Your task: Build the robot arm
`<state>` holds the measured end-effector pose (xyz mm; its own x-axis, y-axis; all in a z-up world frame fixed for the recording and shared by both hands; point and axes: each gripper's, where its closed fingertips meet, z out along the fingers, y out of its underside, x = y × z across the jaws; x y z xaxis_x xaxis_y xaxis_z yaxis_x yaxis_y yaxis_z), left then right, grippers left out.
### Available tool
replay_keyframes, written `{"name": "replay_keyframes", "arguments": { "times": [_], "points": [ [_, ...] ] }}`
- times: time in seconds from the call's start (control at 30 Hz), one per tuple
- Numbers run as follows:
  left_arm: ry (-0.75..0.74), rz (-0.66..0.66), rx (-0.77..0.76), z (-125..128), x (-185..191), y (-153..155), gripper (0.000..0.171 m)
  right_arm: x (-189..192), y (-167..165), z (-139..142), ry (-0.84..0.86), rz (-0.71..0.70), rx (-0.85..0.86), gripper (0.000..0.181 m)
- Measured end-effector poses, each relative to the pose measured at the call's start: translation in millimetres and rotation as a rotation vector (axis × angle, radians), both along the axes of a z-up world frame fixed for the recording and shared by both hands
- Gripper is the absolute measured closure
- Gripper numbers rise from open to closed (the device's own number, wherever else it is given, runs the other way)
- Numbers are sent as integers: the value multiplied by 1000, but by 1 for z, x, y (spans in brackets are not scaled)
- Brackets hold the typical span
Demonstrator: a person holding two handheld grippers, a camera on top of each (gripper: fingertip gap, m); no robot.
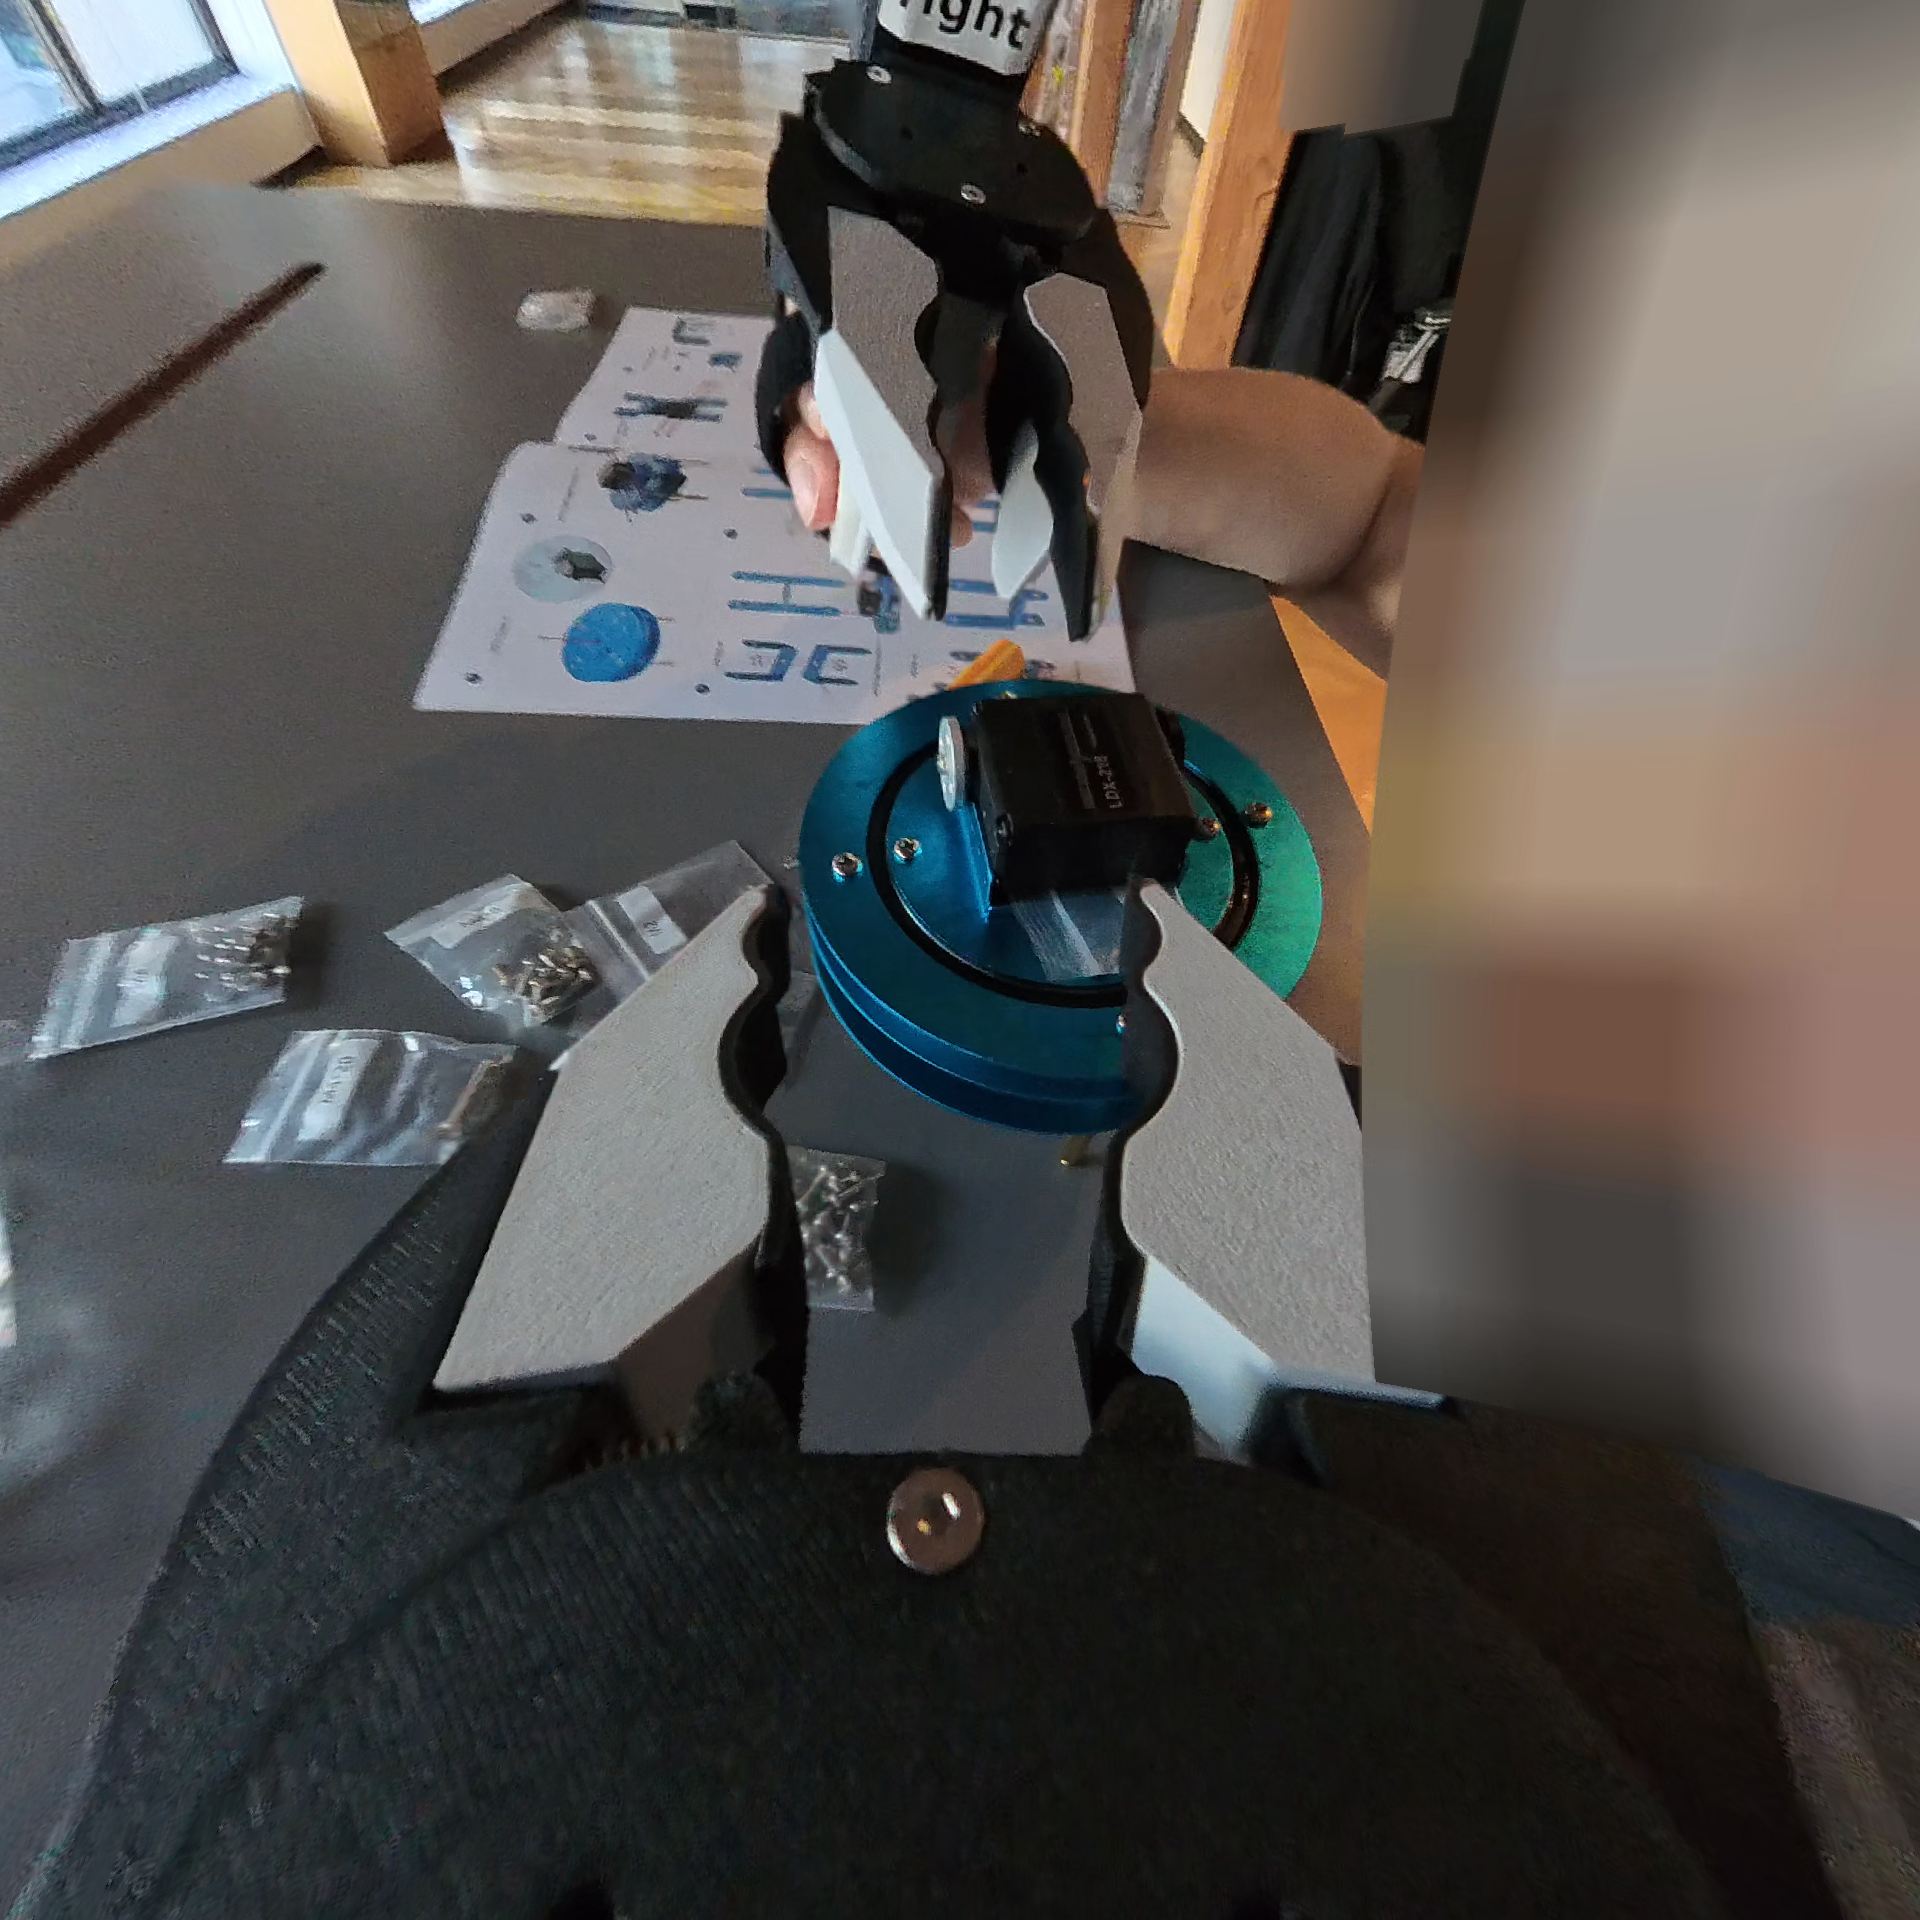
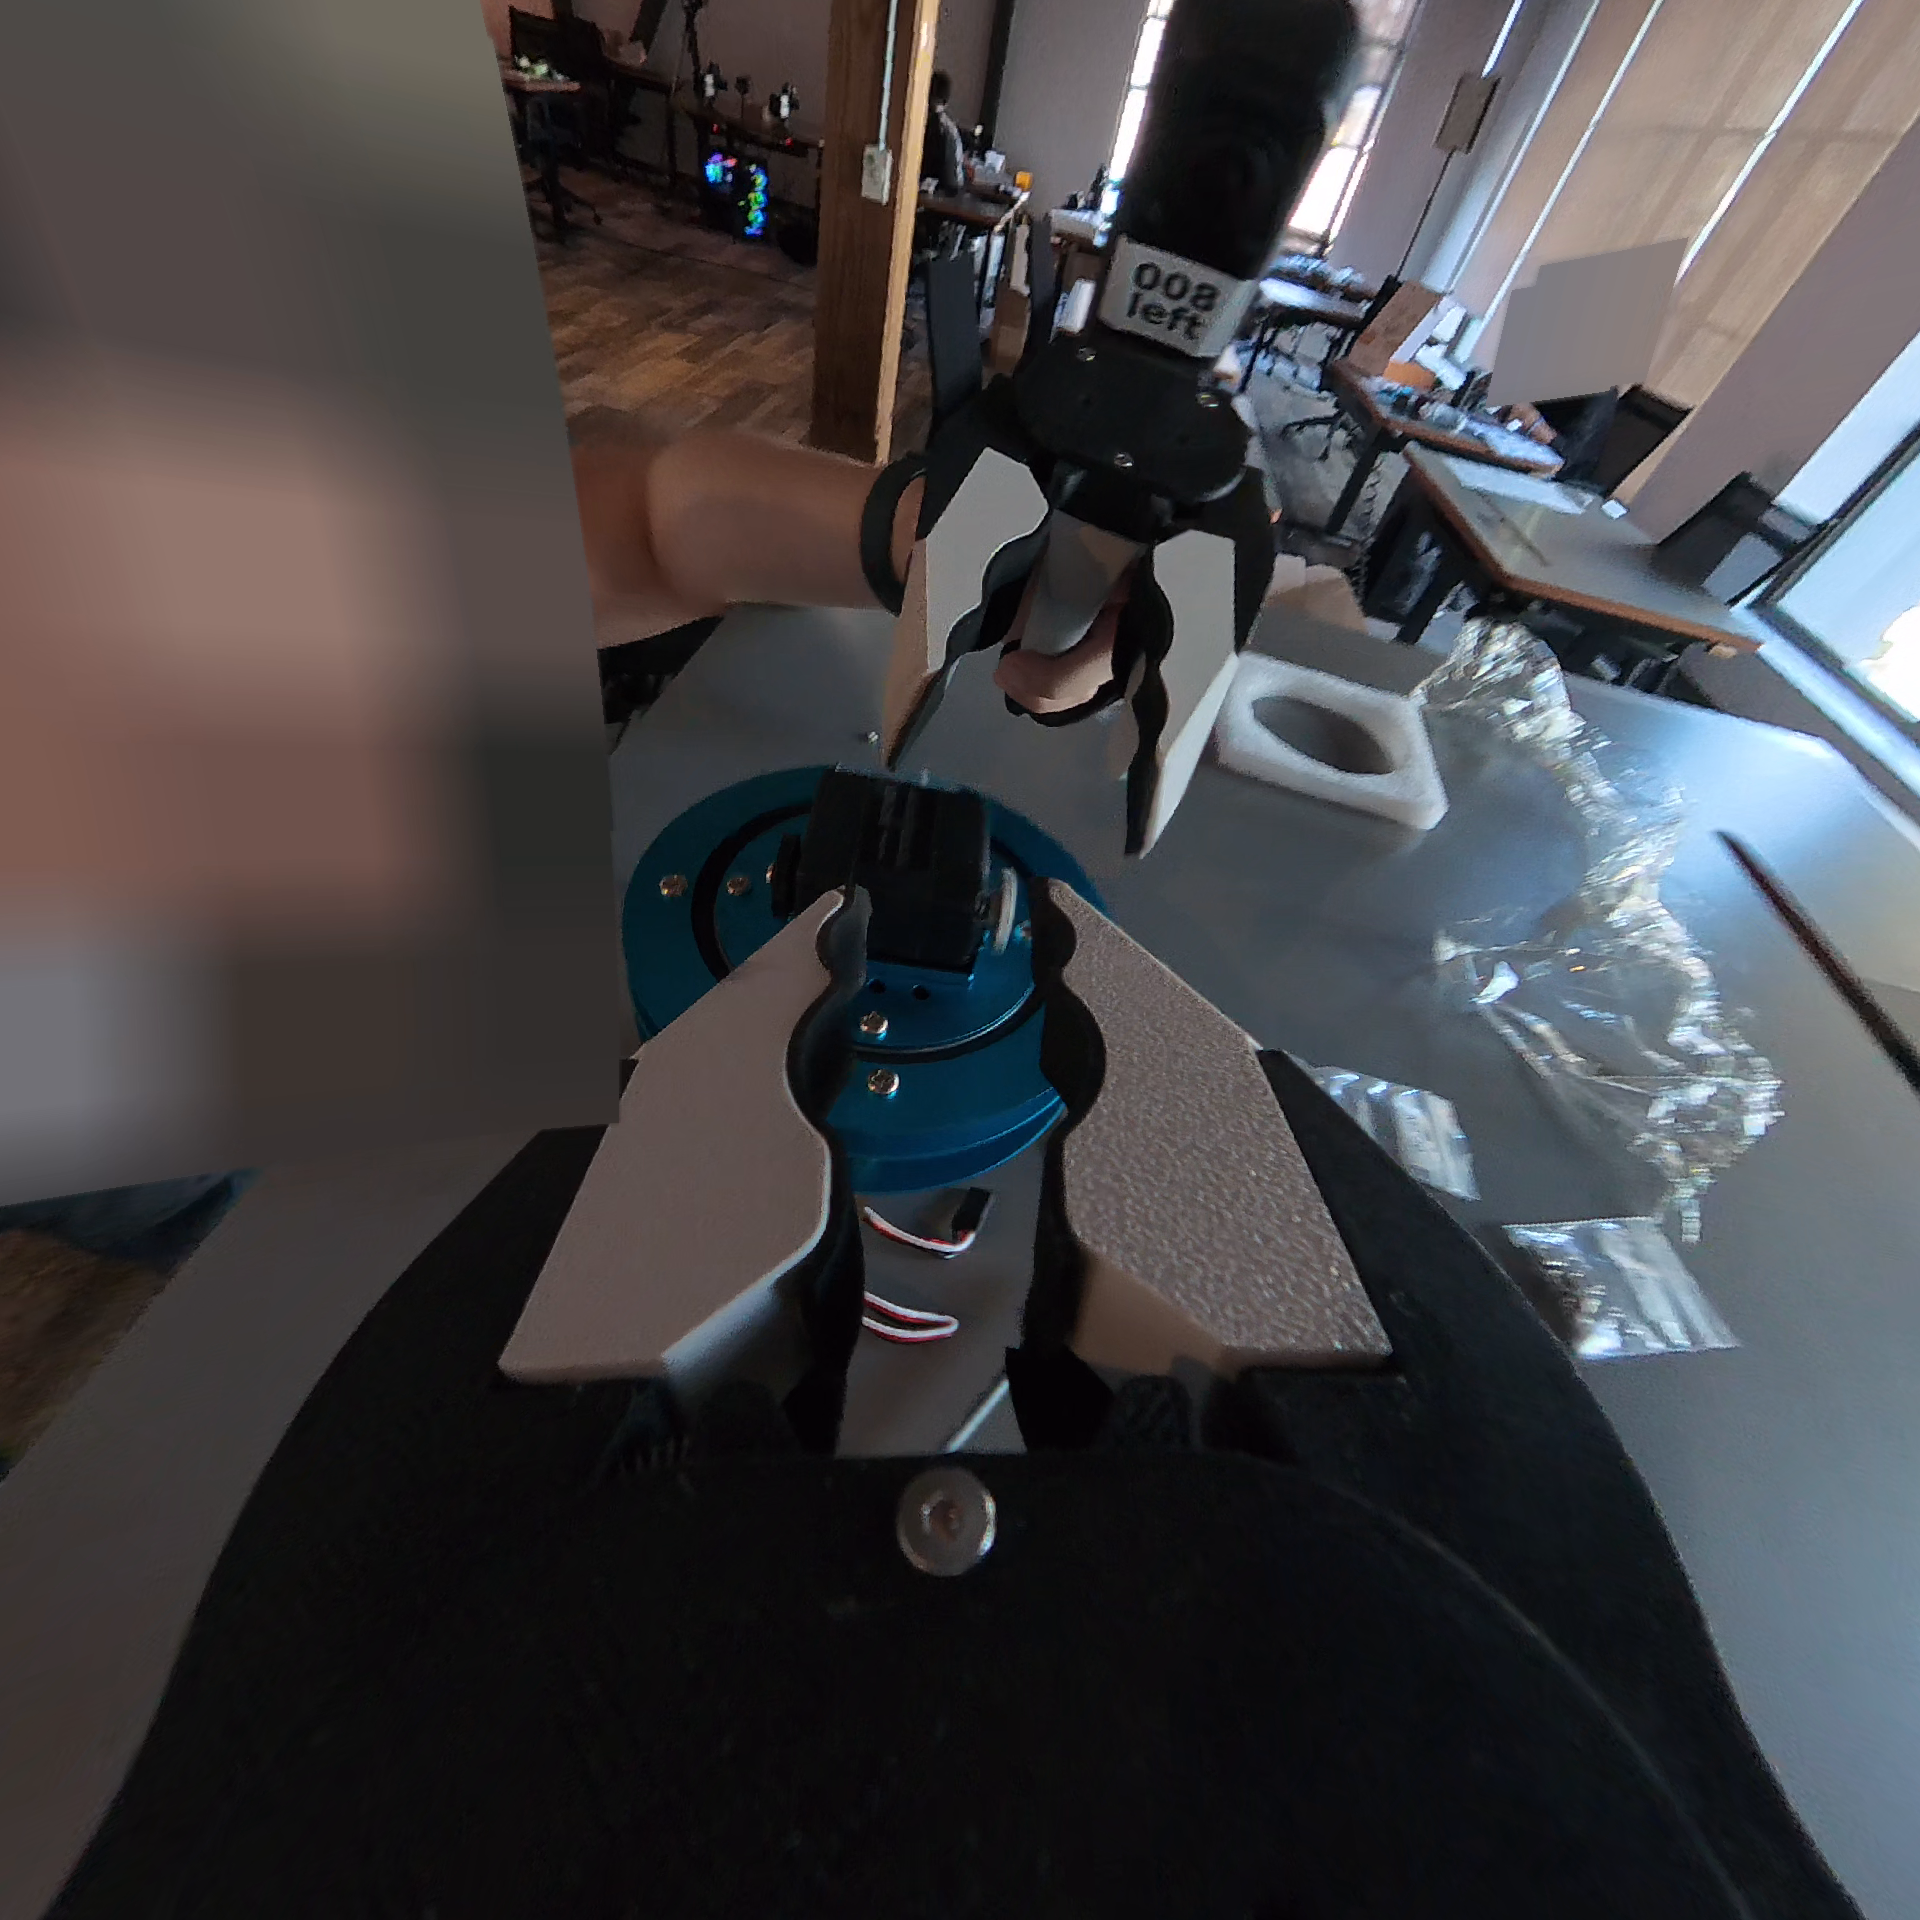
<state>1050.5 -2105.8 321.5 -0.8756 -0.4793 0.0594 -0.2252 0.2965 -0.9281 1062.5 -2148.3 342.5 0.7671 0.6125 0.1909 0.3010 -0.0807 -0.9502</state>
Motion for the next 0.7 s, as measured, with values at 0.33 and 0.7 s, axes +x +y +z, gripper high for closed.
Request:
{"name": "replay_keyframes", "arguments": {
  "times": [0.33, 0.7],
  "points": [
    [-210, 239, -137, 77, -75, -9, 129, 15, -12, 38, 11, -67, 140, 153],
    [141, 1222, -333, -76, -447, 50, 124, -161, 14, 27, -609, 134, -40, 160]
  ]
}}
